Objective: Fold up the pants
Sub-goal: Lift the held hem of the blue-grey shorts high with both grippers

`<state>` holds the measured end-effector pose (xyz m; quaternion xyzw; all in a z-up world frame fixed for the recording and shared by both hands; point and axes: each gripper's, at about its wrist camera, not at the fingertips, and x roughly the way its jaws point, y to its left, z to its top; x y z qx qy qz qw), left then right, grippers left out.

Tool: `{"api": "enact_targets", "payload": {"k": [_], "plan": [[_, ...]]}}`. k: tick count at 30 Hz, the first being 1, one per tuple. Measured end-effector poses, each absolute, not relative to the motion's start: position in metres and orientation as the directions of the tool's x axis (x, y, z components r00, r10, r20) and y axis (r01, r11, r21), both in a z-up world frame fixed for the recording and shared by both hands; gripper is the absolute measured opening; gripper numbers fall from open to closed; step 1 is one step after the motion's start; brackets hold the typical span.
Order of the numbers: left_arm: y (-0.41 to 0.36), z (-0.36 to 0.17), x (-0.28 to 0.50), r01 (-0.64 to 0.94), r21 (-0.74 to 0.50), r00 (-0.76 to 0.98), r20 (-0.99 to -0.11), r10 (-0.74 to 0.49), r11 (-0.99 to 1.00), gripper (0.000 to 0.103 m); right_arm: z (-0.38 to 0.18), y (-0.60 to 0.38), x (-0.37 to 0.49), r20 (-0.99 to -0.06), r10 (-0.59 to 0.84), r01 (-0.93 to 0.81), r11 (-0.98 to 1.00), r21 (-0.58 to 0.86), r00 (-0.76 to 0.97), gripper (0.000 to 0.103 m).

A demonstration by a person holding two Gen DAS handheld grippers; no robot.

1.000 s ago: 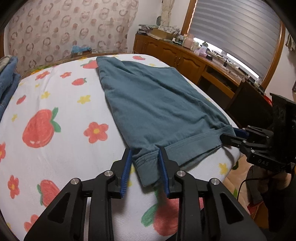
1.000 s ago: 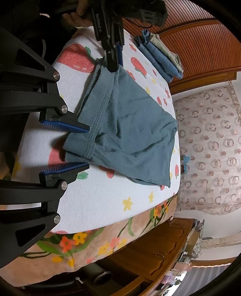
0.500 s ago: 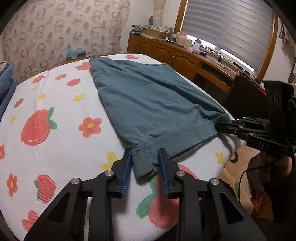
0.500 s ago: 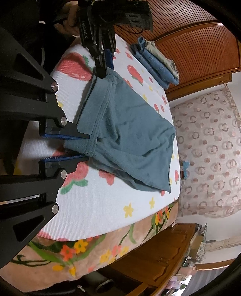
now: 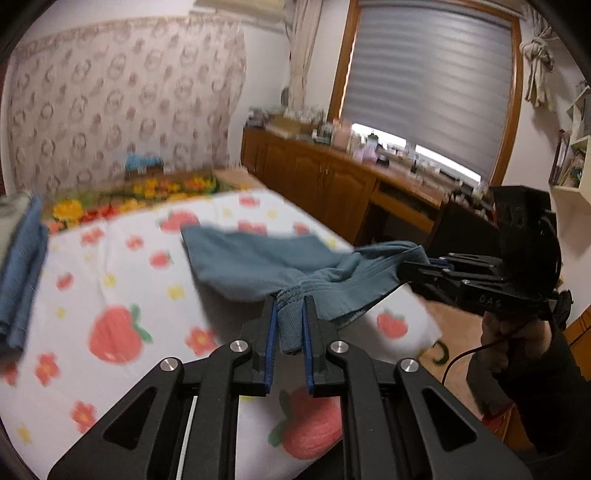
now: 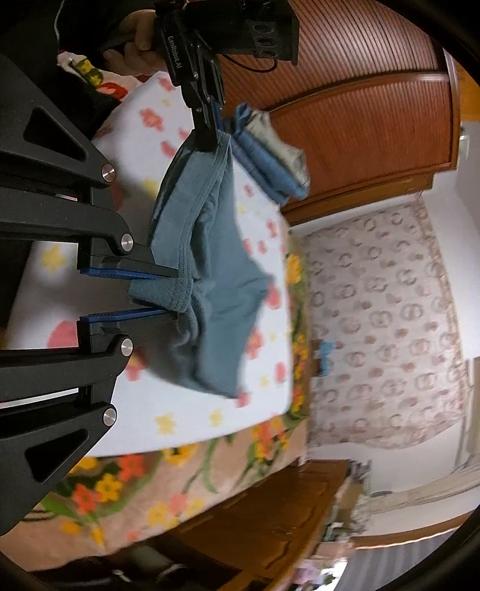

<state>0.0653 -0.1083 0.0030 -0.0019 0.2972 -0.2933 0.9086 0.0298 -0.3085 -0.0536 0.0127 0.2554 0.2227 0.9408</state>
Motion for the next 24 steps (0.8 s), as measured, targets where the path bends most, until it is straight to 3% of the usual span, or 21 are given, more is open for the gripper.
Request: {"api": "enact_targets", "payload": {"k": [15,19,24], "plan": [[-0.058,0.131,0.041,0.499,-0.061,0.816,-0.302,-0.492,0.865,0.013,0.086,-0.254,-0.017,-0.249,0.491,-0.523,0.848,-0.084,0.835,0.014],[-0.045,0.124,0.05,0.471,-0.068,0.83,-0.303,-0.468,0.879,0.013,0.087,-0.241,-0.011,-0.252,0.503,-0.538,0.837,-0.094,0.827,0.014],[-0.033,0.097,0.093,0.414,-0.07,0.839,-0.359,-0.41,0.908,0.013,0.074,-0.241,0.038,-0.32,0.501,-0.549,0.833,-0.075,0.804,0.014]]}}
